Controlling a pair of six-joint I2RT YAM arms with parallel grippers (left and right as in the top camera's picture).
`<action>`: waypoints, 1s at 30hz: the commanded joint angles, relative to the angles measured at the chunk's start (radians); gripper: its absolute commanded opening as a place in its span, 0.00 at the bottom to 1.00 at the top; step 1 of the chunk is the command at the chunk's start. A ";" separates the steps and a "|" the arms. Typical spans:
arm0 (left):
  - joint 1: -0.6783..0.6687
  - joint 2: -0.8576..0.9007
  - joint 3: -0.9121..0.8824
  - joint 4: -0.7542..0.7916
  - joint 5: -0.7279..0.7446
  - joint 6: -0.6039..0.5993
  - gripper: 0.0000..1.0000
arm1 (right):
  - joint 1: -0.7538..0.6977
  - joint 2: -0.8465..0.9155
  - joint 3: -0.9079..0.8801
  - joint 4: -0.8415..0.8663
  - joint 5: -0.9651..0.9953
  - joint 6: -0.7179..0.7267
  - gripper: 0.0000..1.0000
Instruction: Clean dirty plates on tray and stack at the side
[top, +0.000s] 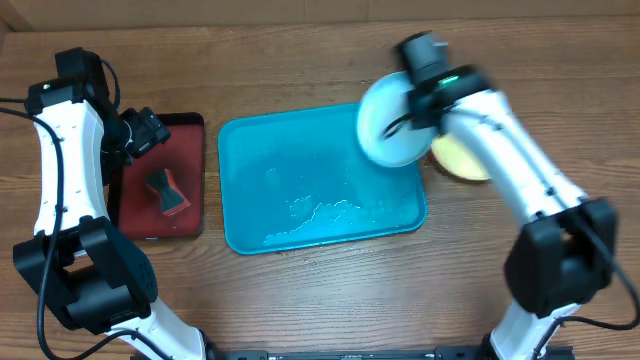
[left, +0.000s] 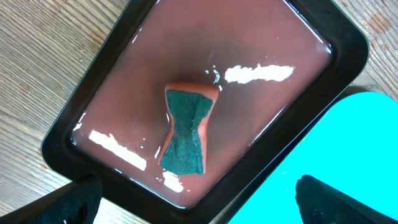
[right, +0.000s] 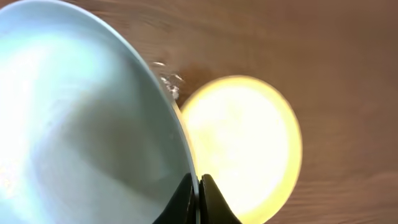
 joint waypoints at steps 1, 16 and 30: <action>0.005 -0.013 0.011 0.001 0.008 -0.010 1.00 | -0.184 -0.032 0.013 -0.014 -0.345 0.055 0.04; 0.005 -0.013 0.011 0.001 0.008 -0.010 1.00 | -0.644 -0.031 -0.166 0.101 -0.523 0.081 0.04; 0.005 -0.013 0.011 0.002 0.008 -0.010 1.00 | -0.603 -0.031 -0.323 0.244 -0.566 0.081 0.60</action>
